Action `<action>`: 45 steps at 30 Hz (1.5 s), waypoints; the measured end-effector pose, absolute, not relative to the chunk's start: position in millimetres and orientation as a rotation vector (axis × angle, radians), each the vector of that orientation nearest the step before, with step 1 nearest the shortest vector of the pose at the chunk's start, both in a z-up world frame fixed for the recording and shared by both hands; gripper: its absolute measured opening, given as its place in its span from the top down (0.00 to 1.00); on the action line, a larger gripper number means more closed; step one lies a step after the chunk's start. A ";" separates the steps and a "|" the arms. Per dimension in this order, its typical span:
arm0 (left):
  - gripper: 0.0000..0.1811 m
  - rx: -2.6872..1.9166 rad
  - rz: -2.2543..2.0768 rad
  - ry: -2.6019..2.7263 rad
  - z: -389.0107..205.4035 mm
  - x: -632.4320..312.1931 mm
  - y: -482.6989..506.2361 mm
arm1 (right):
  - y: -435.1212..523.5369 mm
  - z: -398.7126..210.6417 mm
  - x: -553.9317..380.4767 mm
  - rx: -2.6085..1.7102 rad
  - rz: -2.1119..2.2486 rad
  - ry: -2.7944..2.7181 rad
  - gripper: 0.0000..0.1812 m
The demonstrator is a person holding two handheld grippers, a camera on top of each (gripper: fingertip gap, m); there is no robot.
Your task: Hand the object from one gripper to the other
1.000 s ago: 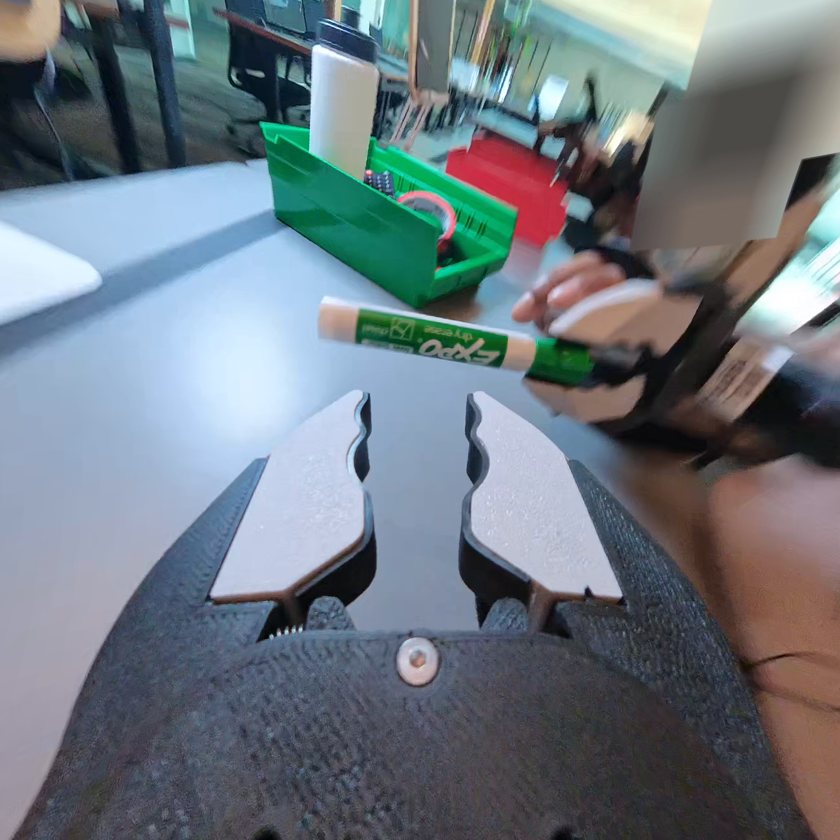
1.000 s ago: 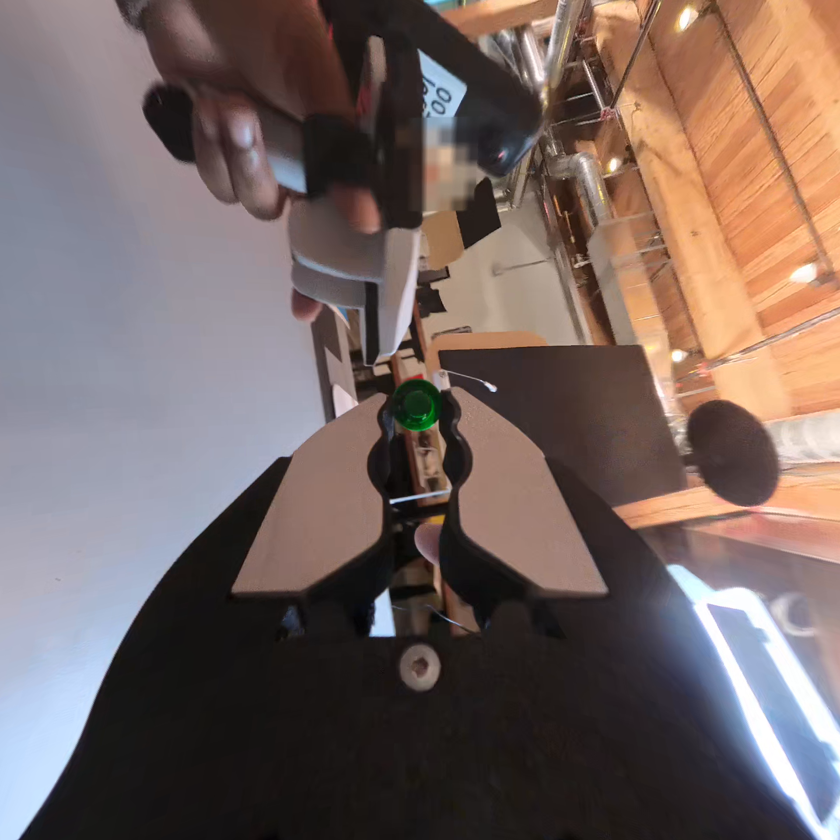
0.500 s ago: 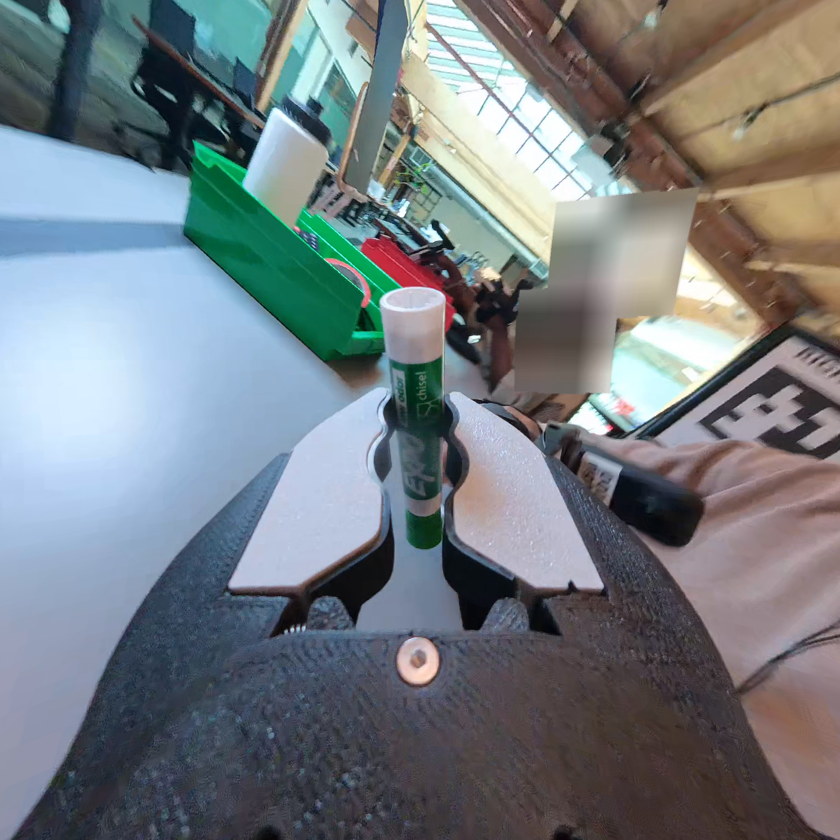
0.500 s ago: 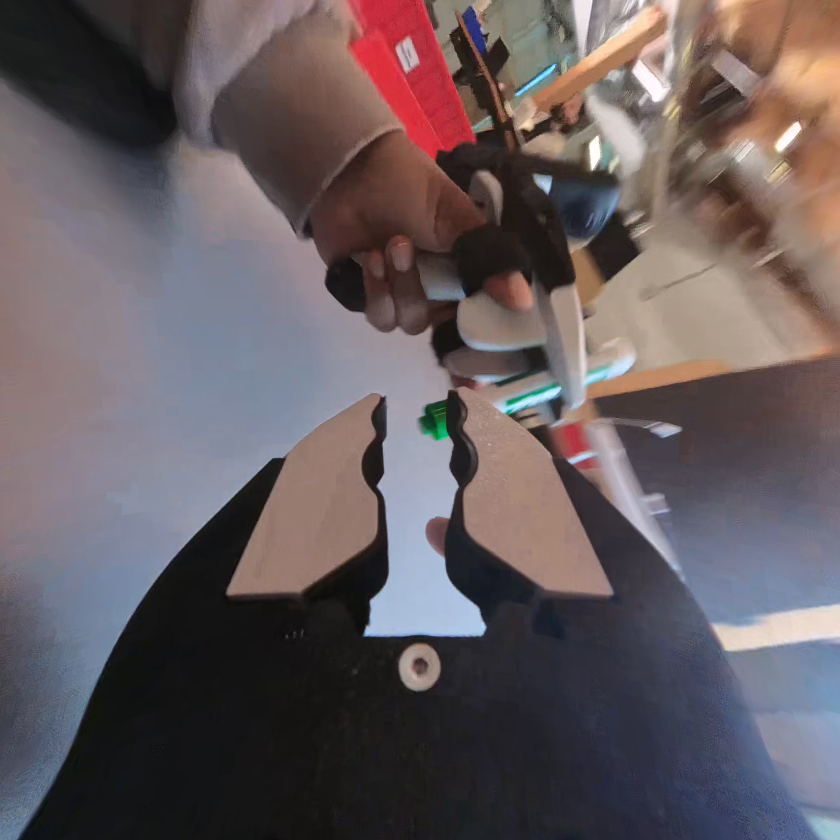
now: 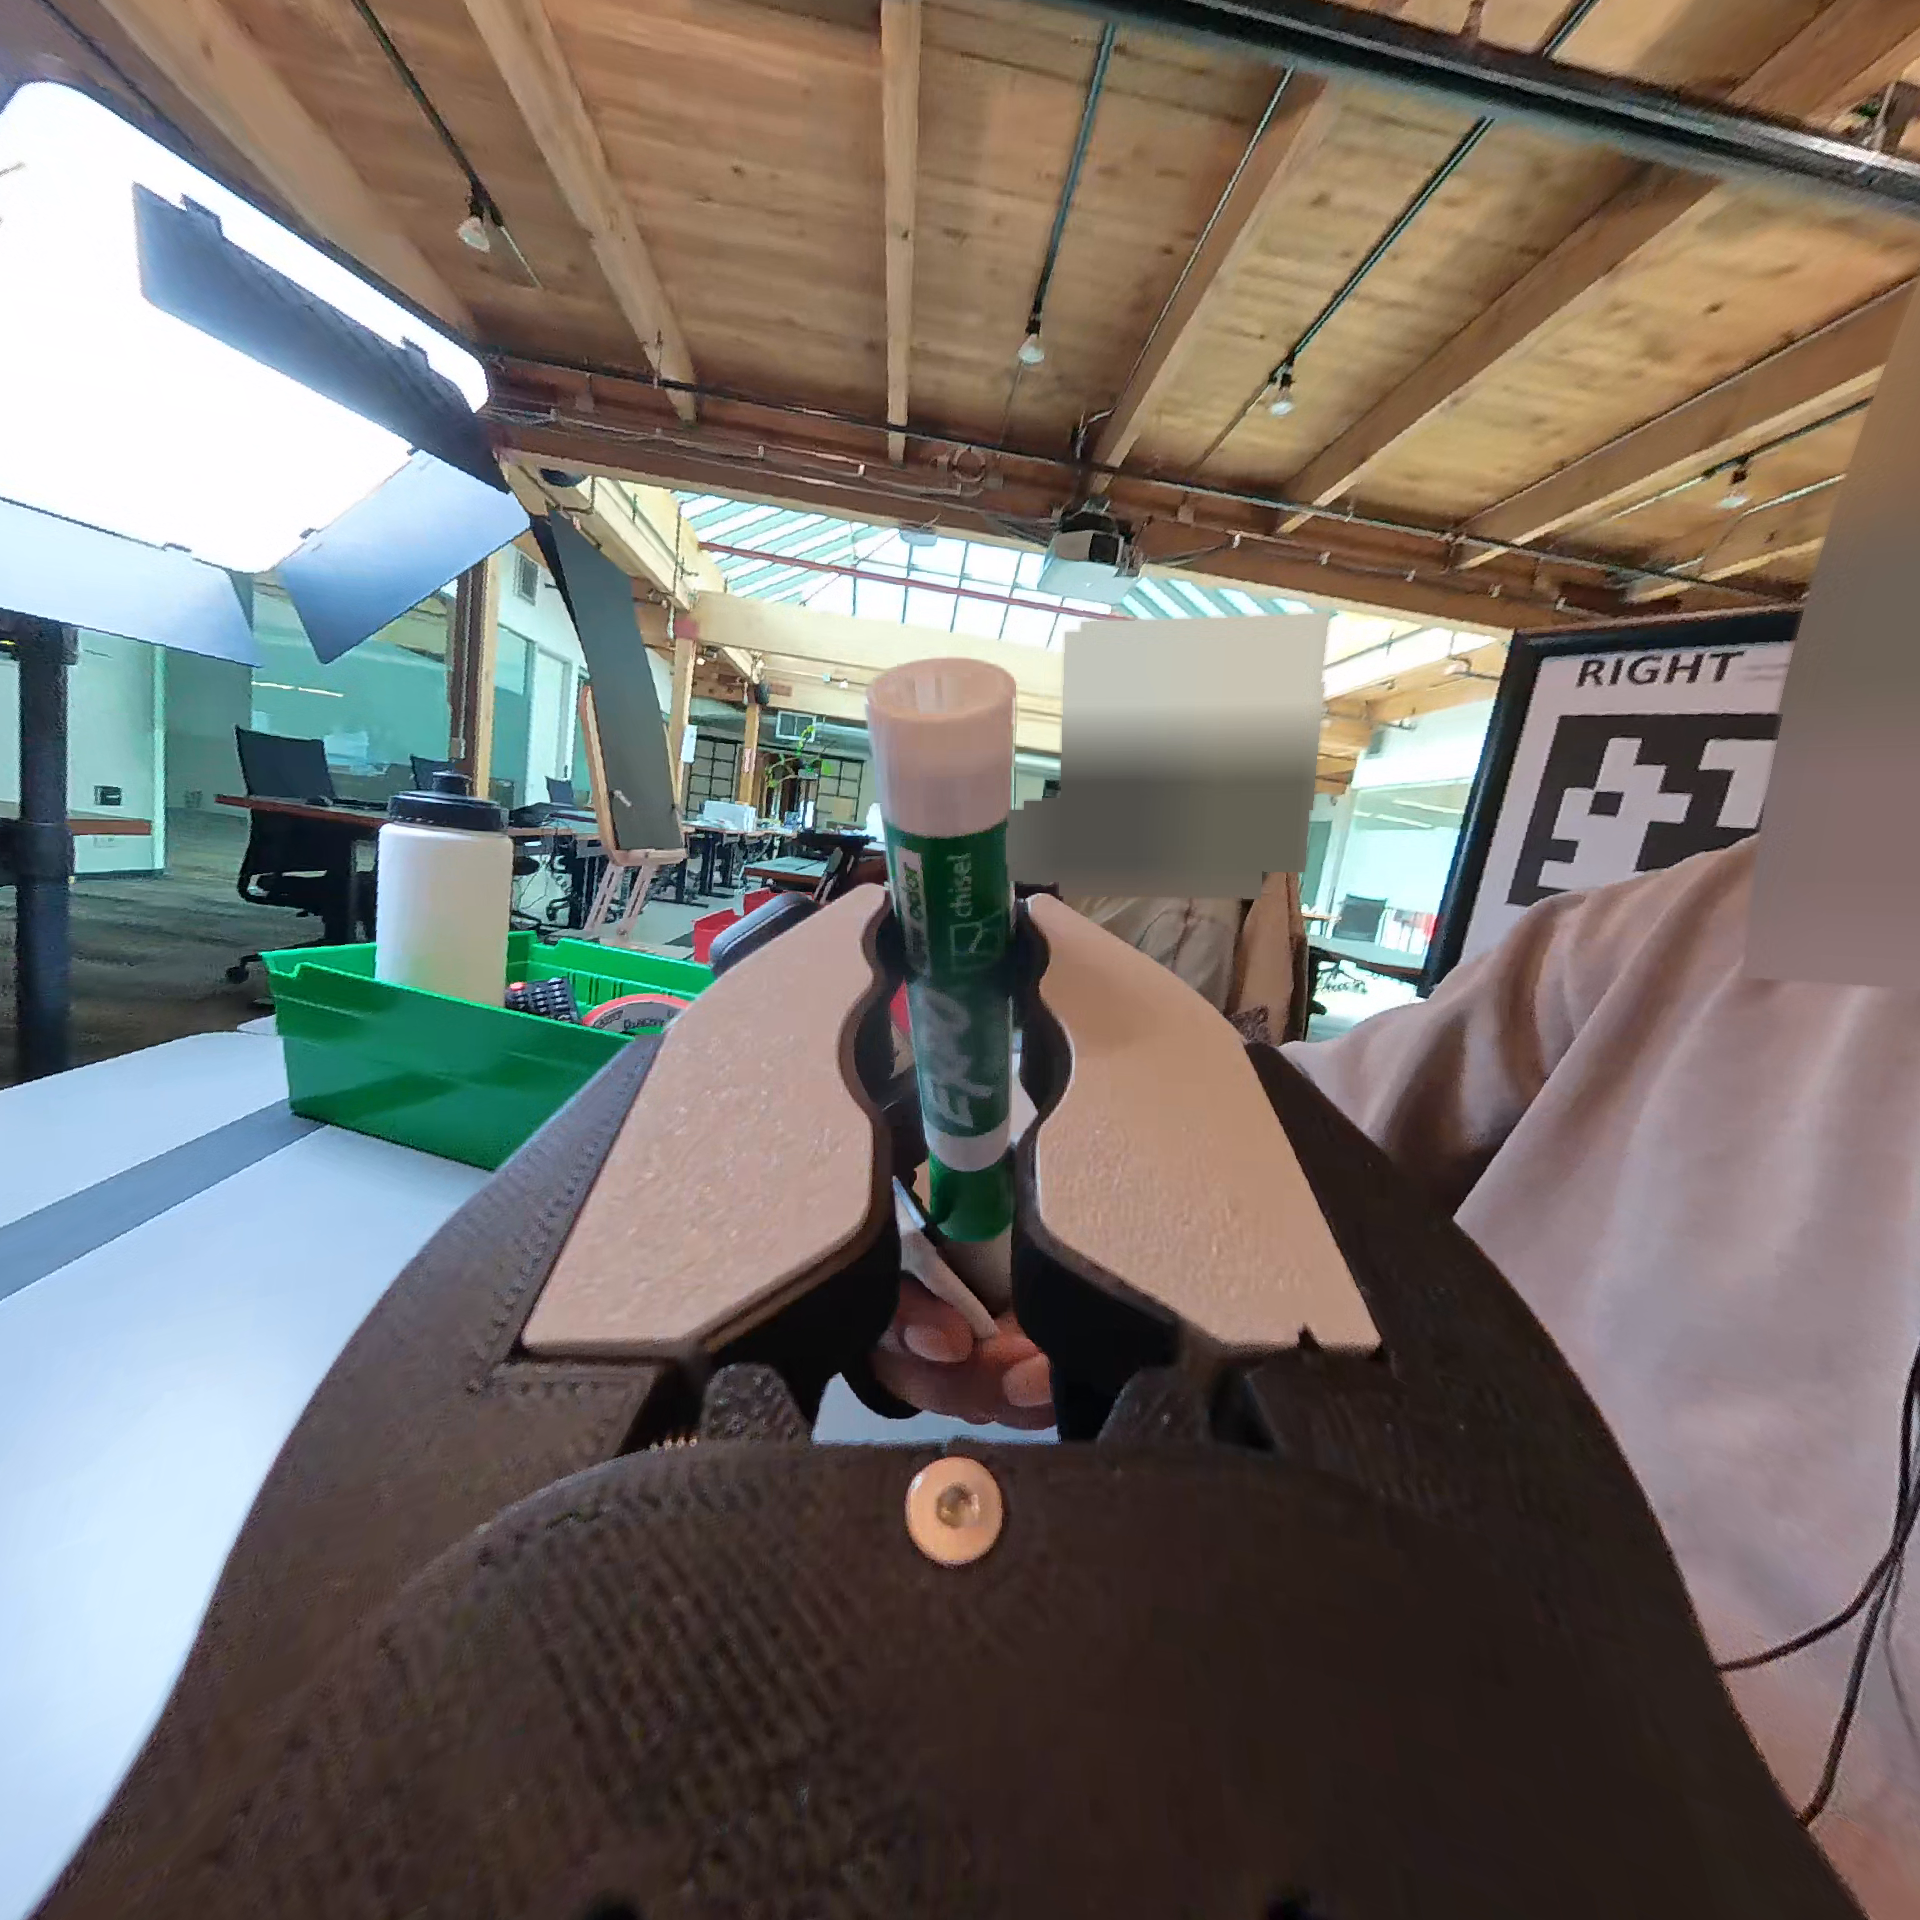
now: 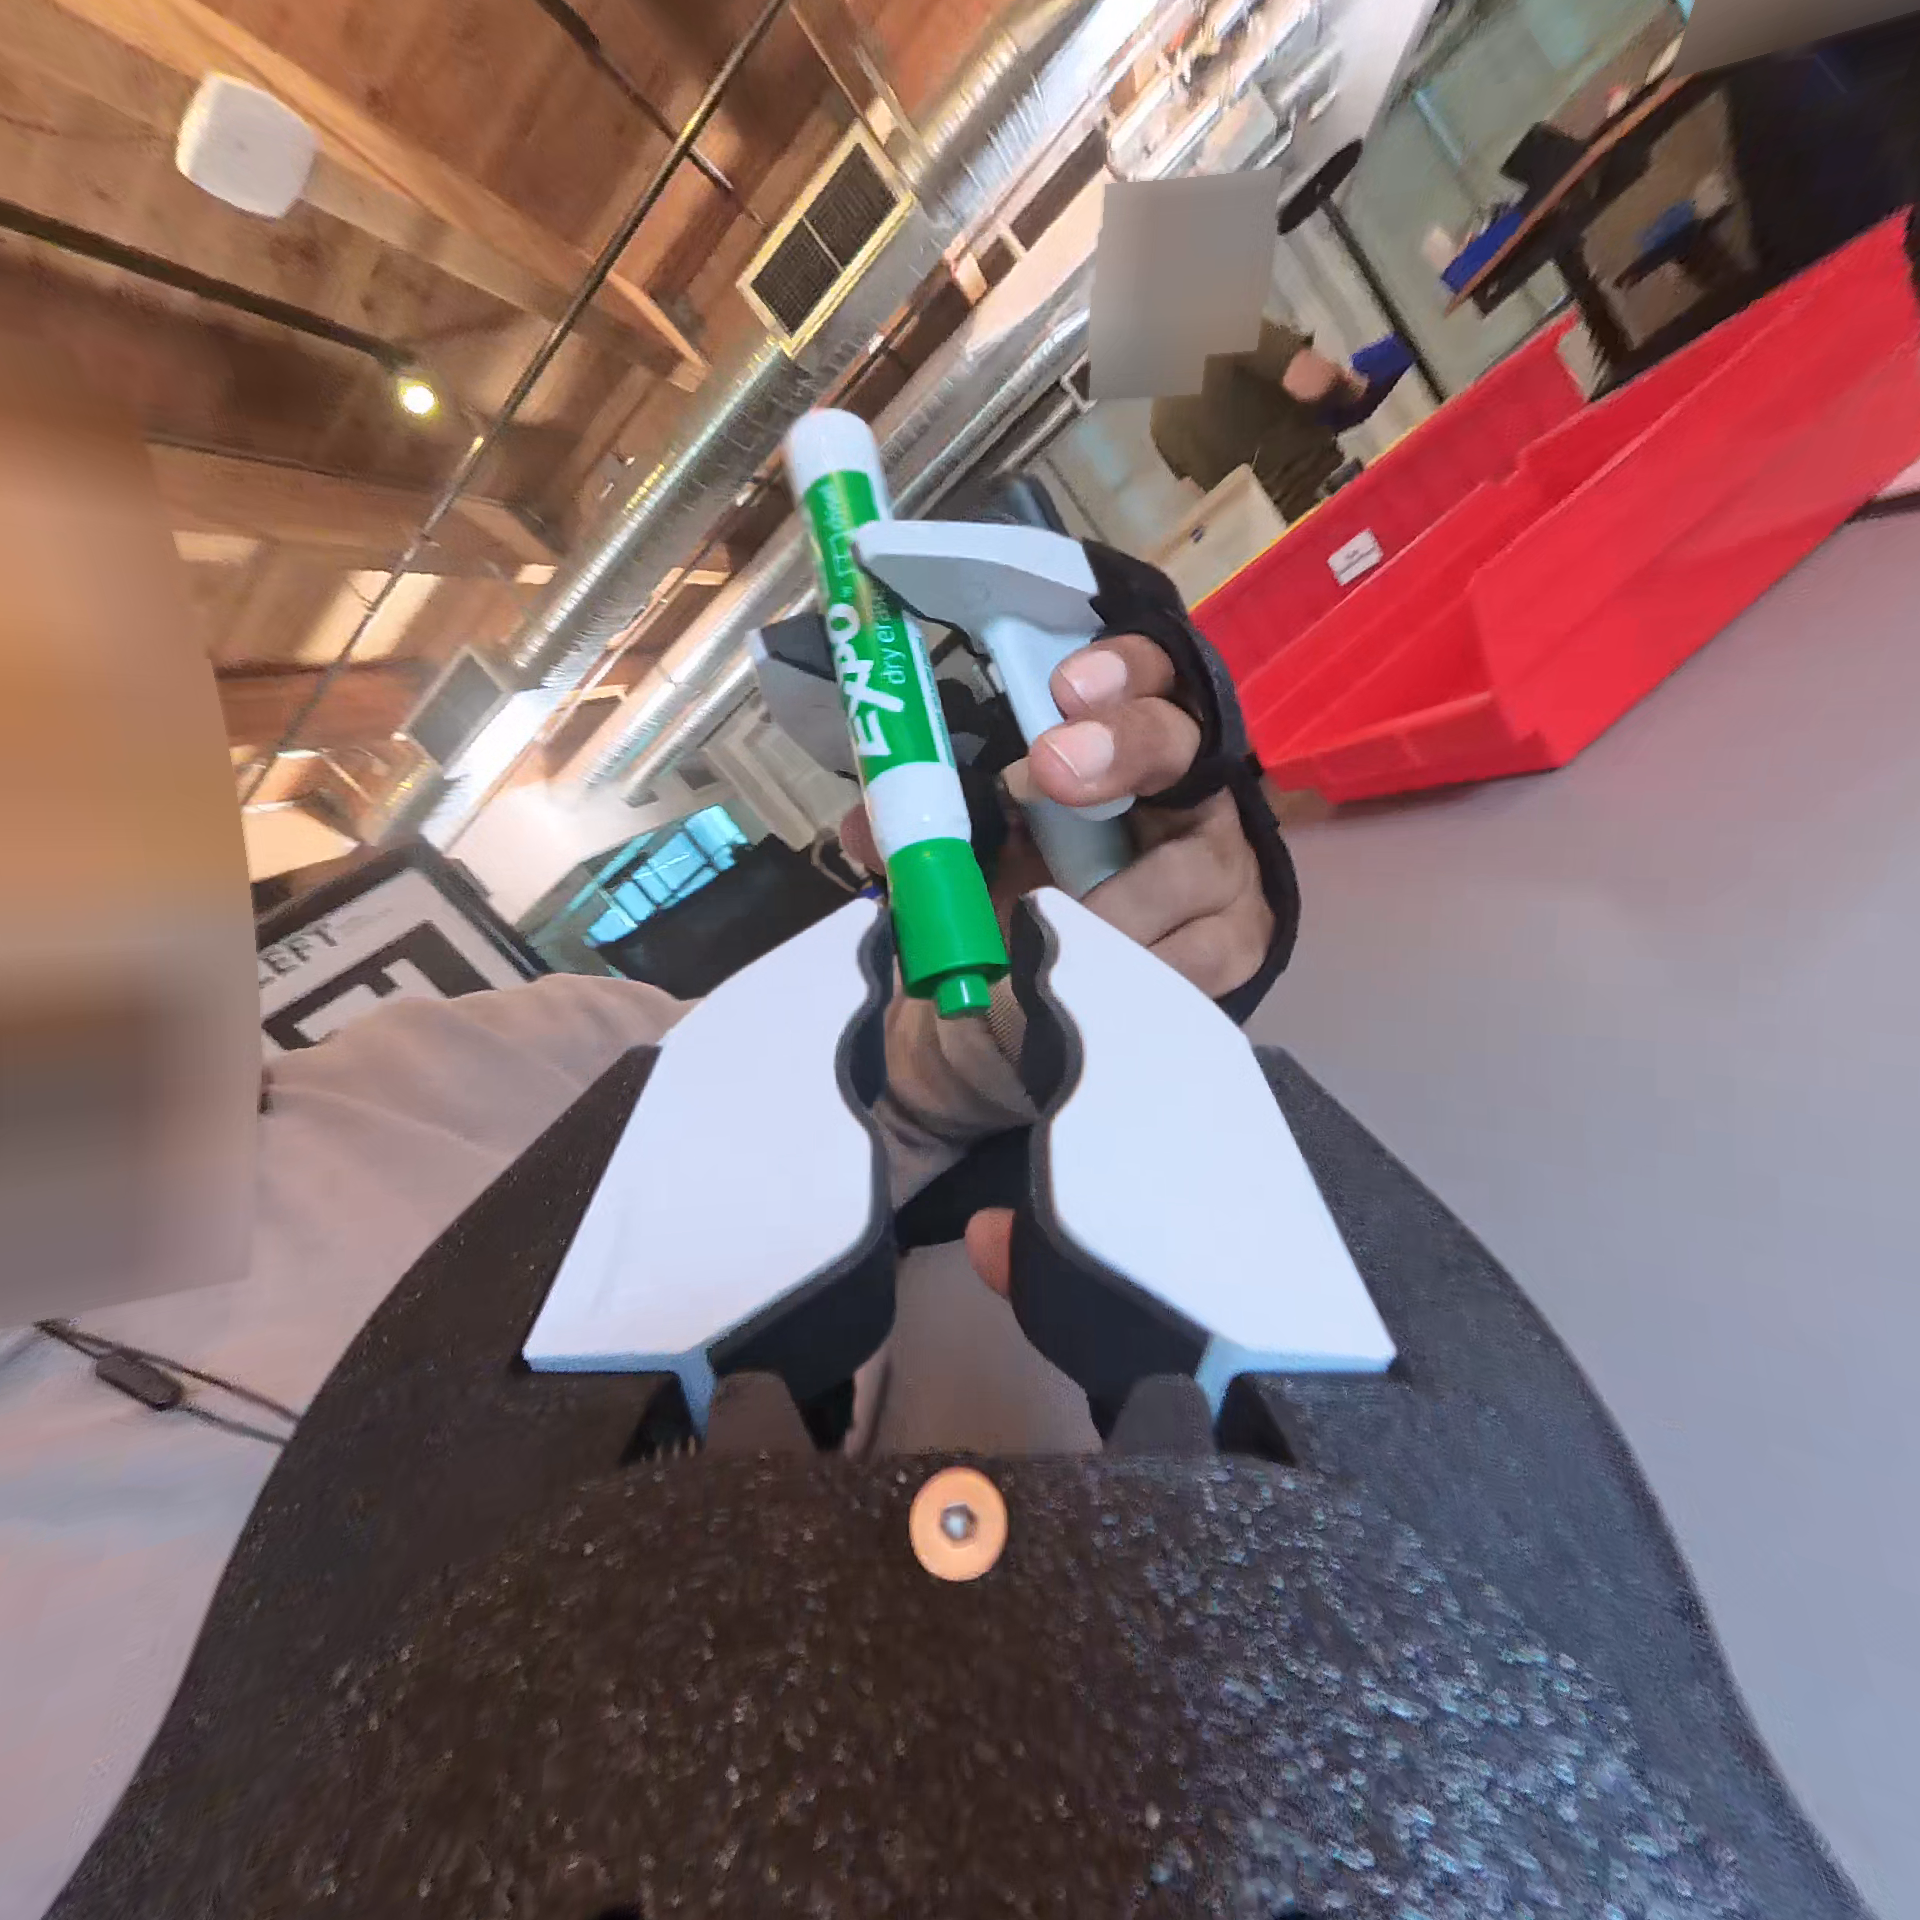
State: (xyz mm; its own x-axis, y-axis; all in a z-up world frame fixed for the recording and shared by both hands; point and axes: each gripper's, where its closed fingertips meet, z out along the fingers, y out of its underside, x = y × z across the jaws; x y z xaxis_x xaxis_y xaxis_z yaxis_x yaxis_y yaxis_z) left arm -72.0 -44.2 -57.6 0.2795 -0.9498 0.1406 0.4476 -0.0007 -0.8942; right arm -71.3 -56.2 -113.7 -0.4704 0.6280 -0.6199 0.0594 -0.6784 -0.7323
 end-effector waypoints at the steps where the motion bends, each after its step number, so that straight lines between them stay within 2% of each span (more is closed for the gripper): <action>1: 0.89 -1.051 -1.207 0.612 -56.5 -73.8 -43.2 | -53.5 -110.4 -69.3 -1.334 2.151 -1.014 0.89; 5: 0.88 -1.194 -1.103 0.701 -73.8 -81.3 -30.5 | -21.3 -95.5 -54.6 -1.301 1.857 -1.059 0.90; 9: 0.77 -1.446 -0.974 0.689 -93.3 -113.1 -0.8 | 17.6 -94.8 -33.6 -1.326 1.325 -1.211 0.89; 13: 0.74 -1.608 -0.574 0.910 -120.4 -113.1 3.0 | 26.3 -109.7 -27.8 -1.368 0.954 -1.381 0.90; 19: 0.75 -1.664 -0.641 1.173 -159.8 -38.1 -26.6 | -22.5 -124.2 -53.8 -1.352 1.095 -1.510 0.90; 20: 0.78 -1.672 -0.682 1.158 -160.8 -30.9 -27.4 | -28.6 -124.8 -56.0 -1.349 1.127 -1.518 0.90; 21: 0.89 -1.673 -0.701 1.138 -160.1 -26.9 -25.8 | -33.1 -125.0 -57.5 -1.343 1.149 -1.523 0.90; 23: 0.90 -1.645 -0.705 1.150 -158.1 -23.5 -25.7 | -34.2 -122.2 -57.1 -1.312 1.139 -1.518 0.90; 25: 0.90 -1.589 -0.715 1.101 -145.9 -26.4 -23.3 | -29.3 -107.7 -54.4 -1.265 1.165 -1.420 0.89; 27: 0.90 -1.530 -0.746 1.009 -128.4 -36.6 -19.2 | -24.5 -86.7 -47.9 -1.212 1.268 -1.304 0.77; 29: 0.90 -1.449 -0.828 0.863 -104.2 -52.4 -15.5 | -17.5 -75.7 -40.3 -1.191 1.365 -1.239 0.71; 32: 0.90 -1.263 -1.052 0.611 -60.4 -80.0 -18.2 | -6.2 -88.3 -39.5 -1.224 1.454 -1.216 0.69; 38: 0.90 -0.948 -1.301 0.351 -14.5 -109.5 -39.5 | -51.4 -100.1 -64.8 -1.260 2.159 -1.018 0.65; 40: 0.90 -0.936 -1.296 0.357 -16.3 -104.3 -42.6 | -60.2 -82.9 -66.4 -1.186 2.254 -0.876 0.69; 43: 0.90 -0.943 -1.284 0.399 -22.3 -94.3 -44.4 | -52.9 -66.6 -59.9 -1.160 2.259 -0.763 0.88; 45: 0.90 -0.976 -1.253 0.433 -28.6 -88.6 -42.9 | -43.0 -67.2 -52.7 -1.160 2.120 -0.828 0.89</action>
